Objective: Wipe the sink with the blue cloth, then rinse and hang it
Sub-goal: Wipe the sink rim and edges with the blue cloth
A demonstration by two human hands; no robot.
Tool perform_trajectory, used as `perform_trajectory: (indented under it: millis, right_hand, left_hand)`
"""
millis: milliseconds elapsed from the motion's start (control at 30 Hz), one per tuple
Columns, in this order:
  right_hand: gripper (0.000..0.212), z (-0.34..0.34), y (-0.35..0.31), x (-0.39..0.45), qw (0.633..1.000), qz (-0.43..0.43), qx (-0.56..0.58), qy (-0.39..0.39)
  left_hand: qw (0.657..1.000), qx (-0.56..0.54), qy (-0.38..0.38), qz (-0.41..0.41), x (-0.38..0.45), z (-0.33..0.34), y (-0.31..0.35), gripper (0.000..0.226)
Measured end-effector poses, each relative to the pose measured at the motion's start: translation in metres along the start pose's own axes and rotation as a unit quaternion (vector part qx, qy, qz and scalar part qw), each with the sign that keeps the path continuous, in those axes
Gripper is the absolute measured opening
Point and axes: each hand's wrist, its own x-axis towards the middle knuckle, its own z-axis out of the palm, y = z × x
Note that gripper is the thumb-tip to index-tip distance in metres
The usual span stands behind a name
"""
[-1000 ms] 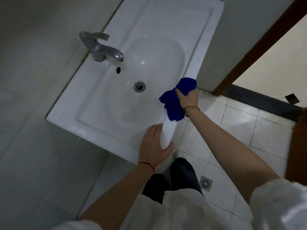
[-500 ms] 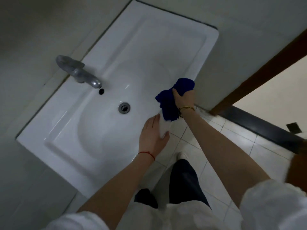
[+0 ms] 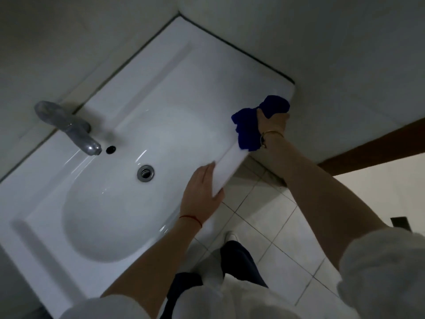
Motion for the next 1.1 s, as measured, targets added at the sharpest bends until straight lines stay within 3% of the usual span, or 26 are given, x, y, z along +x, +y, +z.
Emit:
perform_trajectory:
  millis: [200, 400, 600, 733, 833, 1100]
  right_hand:
    - [0.082, -0.012, -0.01, 0.021, 0.999, -0.001, 0.048, 0.003]
    - [0.079, -0.001, 0.01, -0.031, 1.0, -0.019, 0.012, -0.003]
    - [0.082, 0.021, 0.044, -0.082, 0.996, -0.003, 0.061, -0.063]
    - [0.088, 0.01, 0.029, -0.045, 0.999, -0.033, -0.011, -0.04]
    - [0.098, -0.005, 0.007, -0.006, 0.999, -0.022, 0.004, -0.028]
    - [0.086, -0.002, 0.0, -0.008, 1.0, -0.01, 0.015, 0.014]
  left_hand:
    - [1.0, 0.006, 0.002, 0.009, 0.001, 0.0, 0.0, 0.069]
    - [1.0, 0.003, 0.006, 0.013, 0.0, 0.002, -0.002, 0.069]
    - [0.999, -0.025, 0.017, 0.015, -0.002, 0.005, -0.003, 0.072]
    - [1.0, -0.013, 0.014, 0.015, -0.003, 0.004, -0.003, 0.07]
    - [1.0, -0.004, 0.013, 0.021, -0.002, 0.003, -0.004, 0.069]
    - [1.0, 0.009, 0.002, 0.014, 0.0, 0.004, -0.004, 0.069]
